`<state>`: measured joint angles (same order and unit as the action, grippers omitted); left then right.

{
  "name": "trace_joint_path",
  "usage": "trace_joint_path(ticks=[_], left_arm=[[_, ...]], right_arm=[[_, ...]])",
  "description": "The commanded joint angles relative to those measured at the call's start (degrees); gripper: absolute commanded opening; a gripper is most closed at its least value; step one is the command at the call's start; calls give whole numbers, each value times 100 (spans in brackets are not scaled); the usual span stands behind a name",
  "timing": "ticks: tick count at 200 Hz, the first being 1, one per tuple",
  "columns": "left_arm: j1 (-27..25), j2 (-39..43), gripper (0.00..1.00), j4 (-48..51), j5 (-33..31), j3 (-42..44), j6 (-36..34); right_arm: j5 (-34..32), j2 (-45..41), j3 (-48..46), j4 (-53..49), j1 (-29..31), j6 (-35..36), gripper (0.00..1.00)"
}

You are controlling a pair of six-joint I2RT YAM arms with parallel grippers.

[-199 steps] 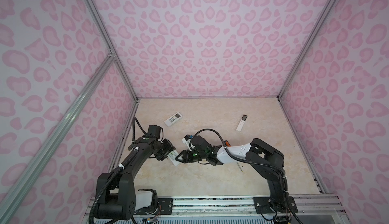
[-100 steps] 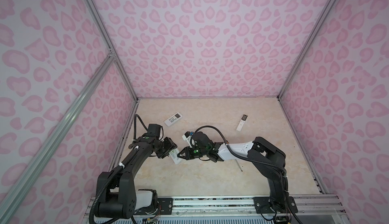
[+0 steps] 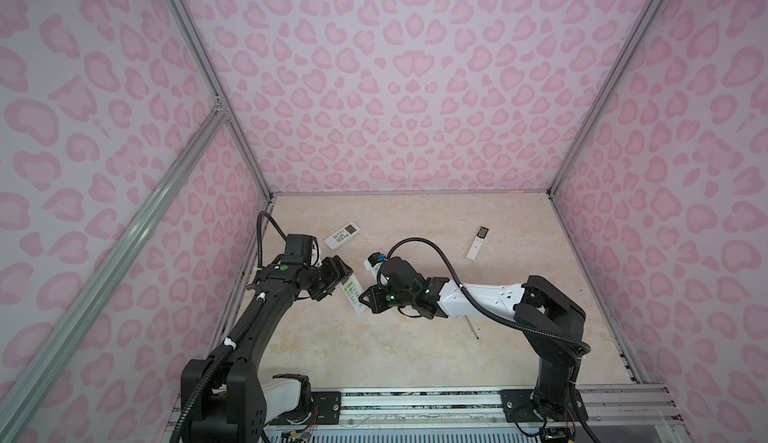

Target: Unload the batteries from the remote control

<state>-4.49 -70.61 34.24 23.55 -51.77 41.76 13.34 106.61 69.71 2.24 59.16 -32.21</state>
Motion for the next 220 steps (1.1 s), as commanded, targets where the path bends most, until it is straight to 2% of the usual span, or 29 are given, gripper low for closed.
trace_joint_path(ticks=[1, 24, 48, 72, 167, 201, 220], left_arm=[[10, 161, 73, 277, 35, -232, 584], [17, 363, 72, 188, 138, -324, 1124], [10, 399, 69, 232, 154, -374, 1389], [7, 328, 67, 164, 221, -134, 1673], [-28, 238, 64, -55, 394, 271, 1860], [-29, 127, 54, -214, 518, 299, 1789], [-34, 102, 43, -280, 537, 297, 1739]], right_arm=[[-1947, -143, 159, -1047, 277, 1420, 8], [-2917, -214, 242, -1211, 550, 2111, 8], [-3765, -278, 249, -1192, 815, 2497, 8], [-4277, -313, 252, -1071, 1084, 2896, 8], [-4597, -114, 433, -1011, 1570, 3544, 7], [-4612, -63, 518, -1050, 1613, 3597, 8], [-4596, -34, 561, -1100, 1634, 3625, 9]])
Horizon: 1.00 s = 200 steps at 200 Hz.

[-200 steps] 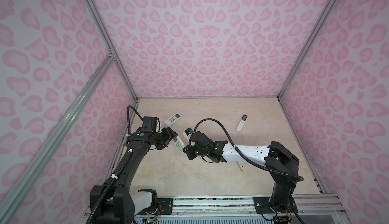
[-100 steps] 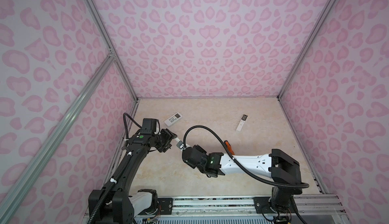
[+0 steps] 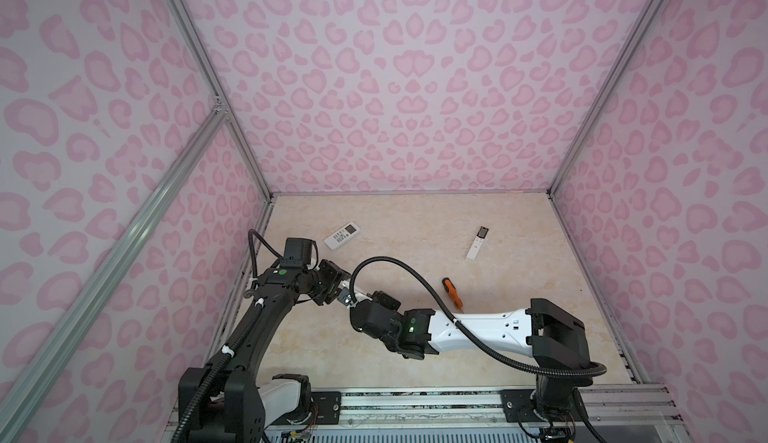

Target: Unload the batteries from the remote control

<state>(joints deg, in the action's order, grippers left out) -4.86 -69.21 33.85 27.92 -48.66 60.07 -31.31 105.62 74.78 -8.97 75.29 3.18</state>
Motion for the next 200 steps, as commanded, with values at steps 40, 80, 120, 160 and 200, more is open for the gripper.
trace_joint_path(ticks=[40, 80, 120, 160, 200], left_arm=[[5, -81, 13, -434, 199, -49, -86], [13, -147, 4, -653, 141, -318, -207], [65, -338, 4, -1035, 239, -828, -528], [60, -90, 4, -2462, 473, -423, -423], [-72, 543, 4, -4061, 561, 267, -479]], right_arm=[[-162, -22, 138, 5, 20, -55, 28], [-81, -557, 41, -85, -12, -633, 56], [1199, -1513, -274, 10, -588, -2398, 59], [2365, -2133, -1156, 869, -1595, -4249, 58], [4001, -2040, -1617, 1994, -2385, -5188, 57]])
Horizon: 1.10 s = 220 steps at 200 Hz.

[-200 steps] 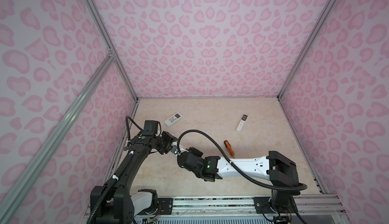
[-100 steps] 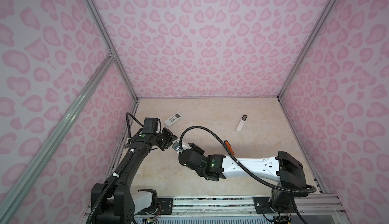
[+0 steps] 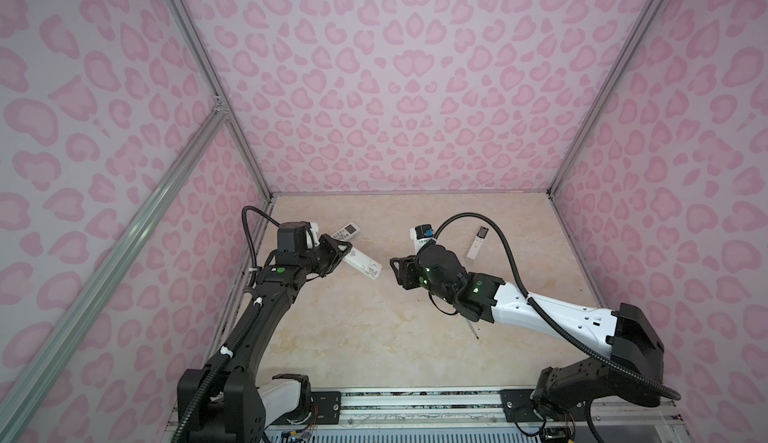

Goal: Unload the batteries from the remote control
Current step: 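Hold the remote with the left gripper and slide off its cover with the right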

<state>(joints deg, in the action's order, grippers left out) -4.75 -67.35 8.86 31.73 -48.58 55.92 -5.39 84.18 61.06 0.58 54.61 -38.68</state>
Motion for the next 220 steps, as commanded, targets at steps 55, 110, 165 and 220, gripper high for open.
trace_joint_path(ticks=[55, 110, 165, 220], left_arm=[[-539, 495, 4, -3012, -67, 738, 253], [-729, 295, 4, -3439, -170, 774, 508], [-891, 266, 4, -3457, -412, 900, 455], [-913, 345, 4, -3398, -571, 904, 328]], right_arm=[[2320, 450, -522, 2210, -605, -1833, 58], [2525, 481, -662, 2571, -902, -2347, 57], [2675, 518, -800, 2687, -1119, -2549, 48], [3004, 715, -866, 2912, -1092, -2752, 42]])
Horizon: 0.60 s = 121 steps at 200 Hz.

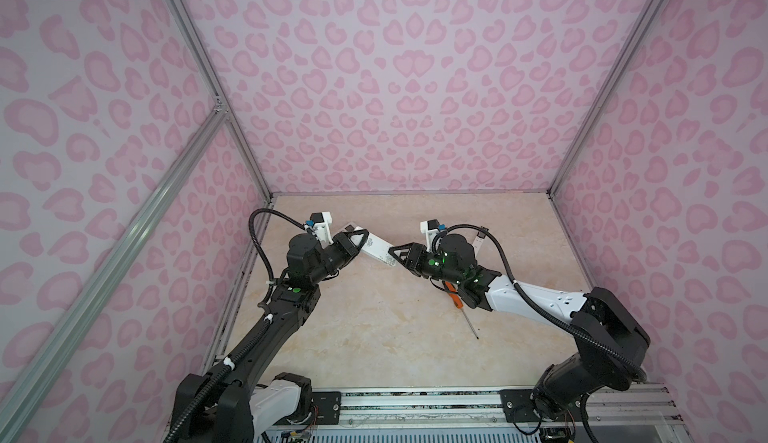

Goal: Unload the batteries from the remote control
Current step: 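Hold the remote with the left gripper and slide off its cover with the right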

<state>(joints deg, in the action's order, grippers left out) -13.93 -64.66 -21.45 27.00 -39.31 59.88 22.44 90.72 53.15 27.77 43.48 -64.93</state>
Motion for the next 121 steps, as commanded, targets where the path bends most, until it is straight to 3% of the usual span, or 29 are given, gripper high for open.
trace_joint_path(ticks=[1, 121], left_arm=[[5, 81, 4, -367, -99, -23, -70], [5, 173, 4, -215, -170, 2, -245]], right_arm=[[219, 61, -80, 198, 20, -131, 41], [225, 33, -55, -61, 71, 1, 27]])
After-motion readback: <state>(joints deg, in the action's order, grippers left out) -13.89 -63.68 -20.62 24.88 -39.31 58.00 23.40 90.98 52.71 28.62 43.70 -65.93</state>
